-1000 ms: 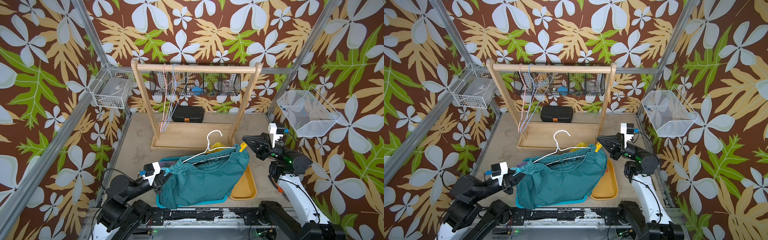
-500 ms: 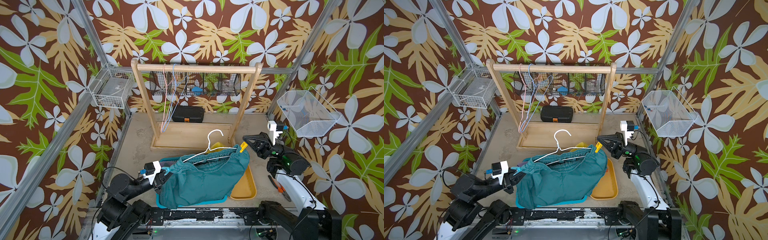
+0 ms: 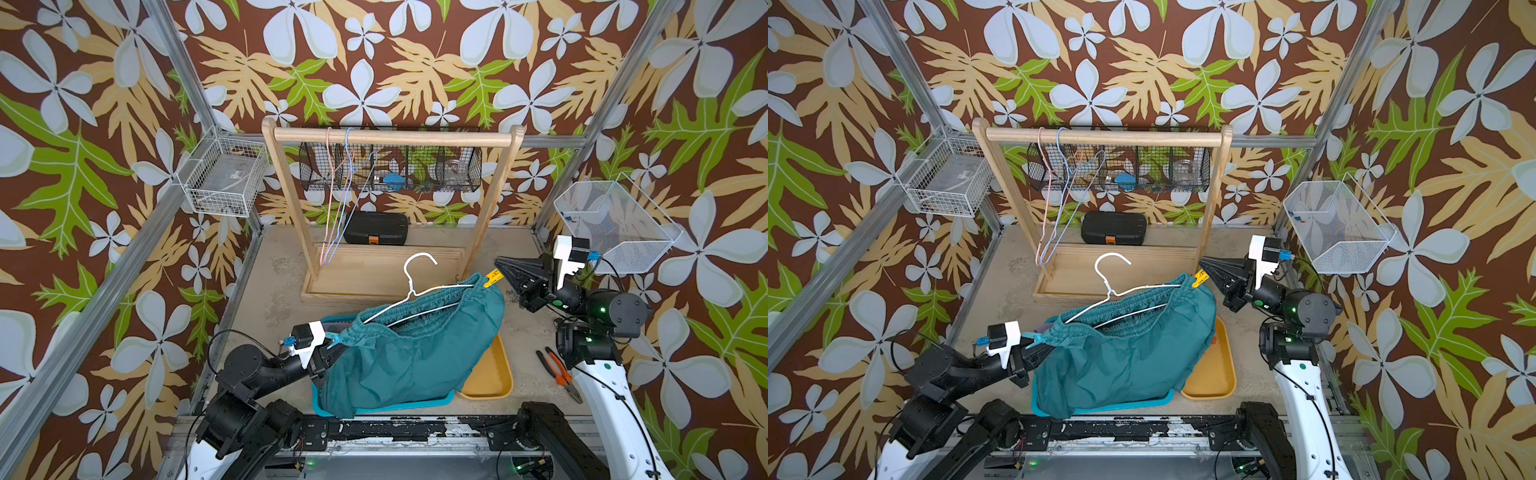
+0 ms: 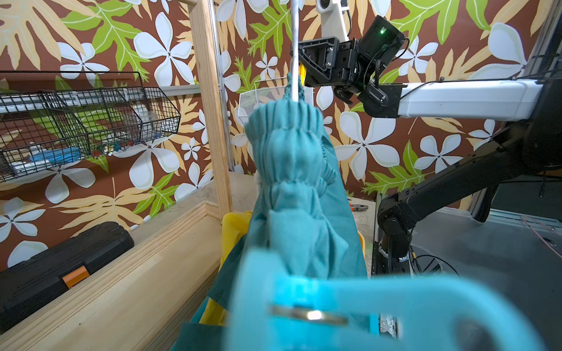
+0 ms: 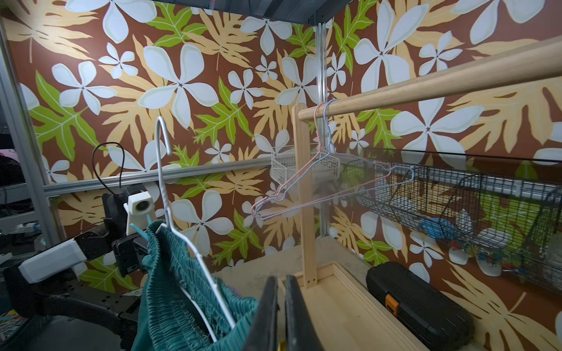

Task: Remove the clothespins securing shorts to the hanger
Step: Remove the clothespin from the hanger.

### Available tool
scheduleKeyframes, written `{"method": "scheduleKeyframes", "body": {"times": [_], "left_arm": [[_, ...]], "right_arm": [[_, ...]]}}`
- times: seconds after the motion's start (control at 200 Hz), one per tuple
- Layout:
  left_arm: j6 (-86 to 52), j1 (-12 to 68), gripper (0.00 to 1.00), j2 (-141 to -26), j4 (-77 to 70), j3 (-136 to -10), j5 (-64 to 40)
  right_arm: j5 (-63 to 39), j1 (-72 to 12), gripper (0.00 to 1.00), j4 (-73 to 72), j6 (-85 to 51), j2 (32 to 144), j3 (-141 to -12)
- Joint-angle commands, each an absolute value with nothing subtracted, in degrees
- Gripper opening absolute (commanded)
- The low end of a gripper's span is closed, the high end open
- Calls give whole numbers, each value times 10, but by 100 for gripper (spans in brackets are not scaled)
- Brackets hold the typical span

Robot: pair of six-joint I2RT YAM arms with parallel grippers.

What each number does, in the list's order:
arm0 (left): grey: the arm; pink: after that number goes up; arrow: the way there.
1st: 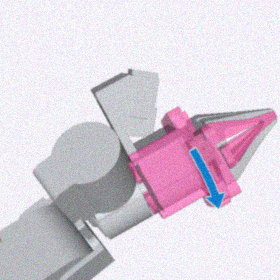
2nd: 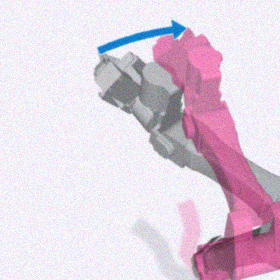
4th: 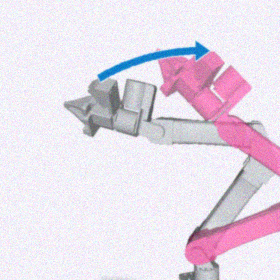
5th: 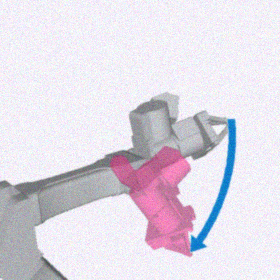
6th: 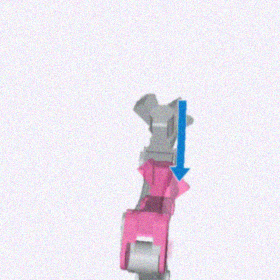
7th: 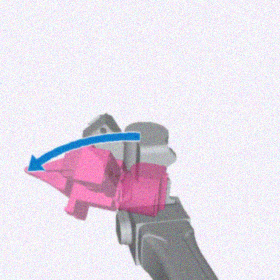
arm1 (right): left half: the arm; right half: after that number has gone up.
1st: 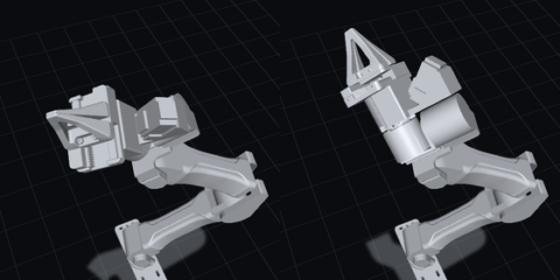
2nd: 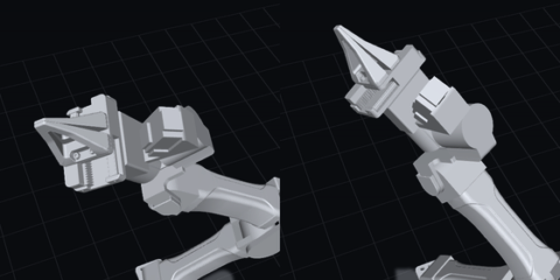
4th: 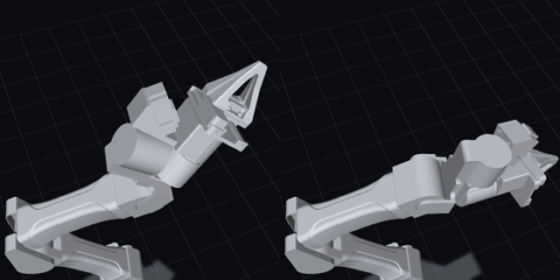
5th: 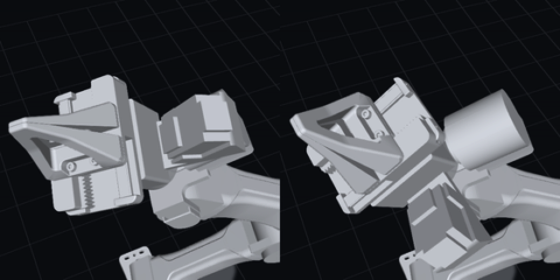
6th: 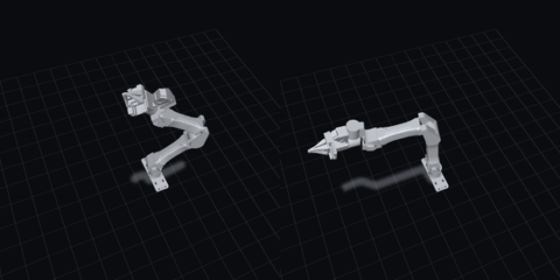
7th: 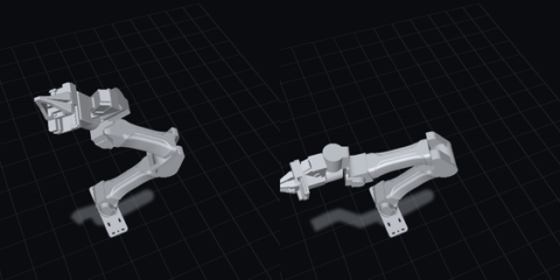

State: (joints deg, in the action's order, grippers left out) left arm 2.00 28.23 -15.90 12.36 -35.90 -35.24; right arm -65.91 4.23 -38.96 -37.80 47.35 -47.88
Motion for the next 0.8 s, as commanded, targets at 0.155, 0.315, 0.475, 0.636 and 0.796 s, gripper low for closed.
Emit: {"method": "scheduleKeyframes", "body": {"times": [0.155,0.315,0.475,0.636,0.796], "left_arm": [[30,282,0,-147,129,-355,-356],[28,282,0,-136,131,-354,-339],[3,282,0,-125,110,-349,-291],[-30,282,0,-99,55,-329,-242],[-29,282,0,-91,46,-332,-194]], "right_arm": [[-610,55,0,-342,-332,471,-490],[-591,66,0,-311,-317,453,-499],[-562,67,0,-266,-299,443,-505],[-489,67,0,-175,-251,427,-502],[-461,67,0,-128,-233,407,-491]]}}
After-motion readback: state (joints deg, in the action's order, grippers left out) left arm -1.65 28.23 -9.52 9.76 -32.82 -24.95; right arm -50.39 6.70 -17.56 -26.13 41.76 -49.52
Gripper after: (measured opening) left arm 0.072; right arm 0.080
